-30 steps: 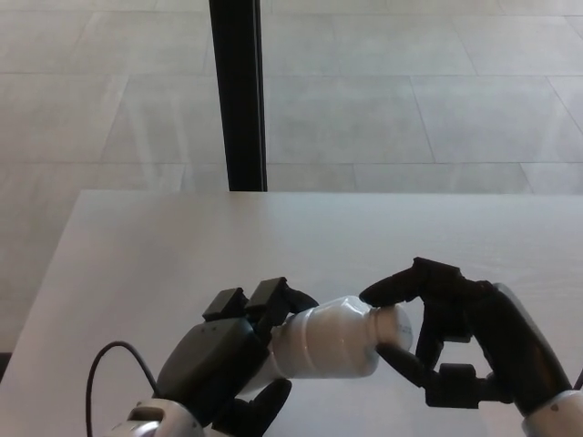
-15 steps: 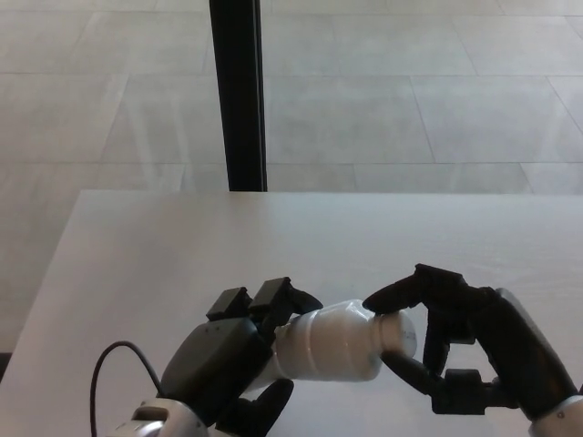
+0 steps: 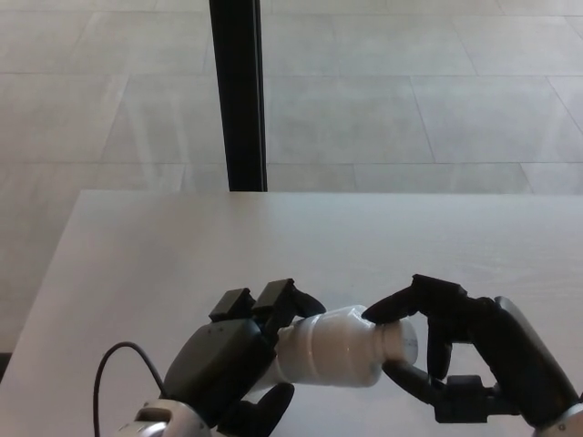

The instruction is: The robot uses its left hand to to lift the bottle kept on the middle of the desk and tilts it towards its right hand. It then uses its right hand to rotate its cap to open it and places the bottle and cap back on the desk

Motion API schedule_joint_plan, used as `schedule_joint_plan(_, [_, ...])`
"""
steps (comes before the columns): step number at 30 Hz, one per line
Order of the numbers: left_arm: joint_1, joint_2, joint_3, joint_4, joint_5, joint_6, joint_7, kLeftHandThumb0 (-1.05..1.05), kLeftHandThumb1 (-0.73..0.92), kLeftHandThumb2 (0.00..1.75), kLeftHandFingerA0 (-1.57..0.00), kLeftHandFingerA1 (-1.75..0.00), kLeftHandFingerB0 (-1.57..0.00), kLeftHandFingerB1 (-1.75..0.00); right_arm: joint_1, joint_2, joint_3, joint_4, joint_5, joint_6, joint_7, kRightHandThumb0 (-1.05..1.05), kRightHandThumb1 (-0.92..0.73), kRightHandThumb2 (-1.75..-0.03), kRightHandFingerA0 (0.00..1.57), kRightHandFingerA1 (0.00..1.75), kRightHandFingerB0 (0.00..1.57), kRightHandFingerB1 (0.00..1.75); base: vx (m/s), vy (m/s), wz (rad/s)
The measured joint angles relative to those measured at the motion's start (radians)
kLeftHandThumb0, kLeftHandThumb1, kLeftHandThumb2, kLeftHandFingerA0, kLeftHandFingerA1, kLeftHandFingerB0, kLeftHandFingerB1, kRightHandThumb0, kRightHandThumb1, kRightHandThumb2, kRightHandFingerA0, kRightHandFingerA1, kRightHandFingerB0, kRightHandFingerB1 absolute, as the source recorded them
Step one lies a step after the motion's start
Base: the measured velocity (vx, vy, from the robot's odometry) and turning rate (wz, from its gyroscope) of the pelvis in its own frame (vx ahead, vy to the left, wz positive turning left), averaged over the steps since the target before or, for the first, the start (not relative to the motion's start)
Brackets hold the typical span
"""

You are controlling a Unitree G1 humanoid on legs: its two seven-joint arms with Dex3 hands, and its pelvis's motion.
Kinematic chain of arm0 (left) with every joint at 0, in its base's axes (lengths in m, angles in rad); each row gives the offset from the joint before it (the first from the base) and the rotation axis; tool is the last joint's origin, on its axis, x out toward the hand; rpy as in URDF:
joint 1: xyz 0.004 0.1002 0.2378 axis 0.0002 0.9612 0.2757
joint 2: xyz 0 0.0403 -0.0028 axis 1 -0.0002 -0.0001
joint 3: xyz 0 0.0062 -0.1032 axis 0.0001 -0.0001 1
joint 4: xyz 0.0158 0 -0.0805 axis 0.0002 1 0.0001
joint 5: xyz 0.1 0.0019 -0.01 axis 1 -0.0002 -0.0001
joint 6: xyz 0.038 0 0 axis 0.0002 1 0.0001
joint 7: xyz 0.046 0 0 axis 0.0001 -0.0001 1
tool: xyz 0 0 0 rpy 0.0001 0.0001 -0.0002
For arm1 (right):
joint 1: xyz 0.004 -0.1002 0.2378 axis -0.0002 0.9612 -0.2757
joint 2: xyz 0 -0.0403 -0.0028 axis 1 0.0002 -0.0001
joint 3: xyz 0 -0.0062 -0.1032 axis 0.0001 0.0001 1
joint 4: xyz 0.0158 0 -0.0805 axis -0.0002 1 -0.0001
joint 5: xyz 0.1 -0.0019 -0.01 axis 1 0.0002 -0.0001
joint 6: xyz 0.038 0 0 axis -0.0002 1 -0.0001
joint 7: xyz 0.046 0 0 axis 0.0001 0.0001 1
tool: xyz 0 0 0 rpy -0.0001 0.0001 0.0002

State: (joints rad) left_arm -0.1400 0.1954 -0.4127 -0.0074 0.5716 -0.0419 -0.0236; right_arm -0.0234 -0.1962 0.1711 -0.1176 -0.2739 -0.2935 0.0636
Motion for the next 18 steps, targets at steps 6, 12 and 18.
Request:
schedule_joint_plan(6, [0.0, -0.004, -0.005, 0.0, 0.002, 0.0, 0.0, 0.28, 0.35, 1.55, -1.1, -1.7, -1.02, -1.47, -0.004, 0.0, -0.007, 0.041, -0.019, -0.076, -0.031, -0.29, -0.76, -0.69, 0.77, 1.59, 0.76, 0.86, 0.0, 0.0, 0.0])
schedule_joint_plan(12, [-0.001, -0.008, -0.006, 0.0, 0.002, 0.0, 0.0, 0.32, 0.48, 1.39, -1.32, -1.44, -1.18, -1.29, -0.015, -0.003, -0.016, 0.076, -0.052, -0.146, -0.062, -0.31, -0.82, -0.65, 0.72, 1.74, 0.7, 0.9, 0.0, 0.0, 0.0])
schedule_joint_plan(18, [-0.001, -0.014, -0.006, 0.0, 0.001, 0.0, 0.0, 0.16, 0.68, 1.38, -1.3, -1.34, -1.22, -1.26, -0.031, -0.013, -0.026, 0.116, -0.082, -0.215, -0.089, -0.34, -0.82, -0.64, 0.73, 1.75, 0.73, 0.87, 0.0, 0.0, 0.0])
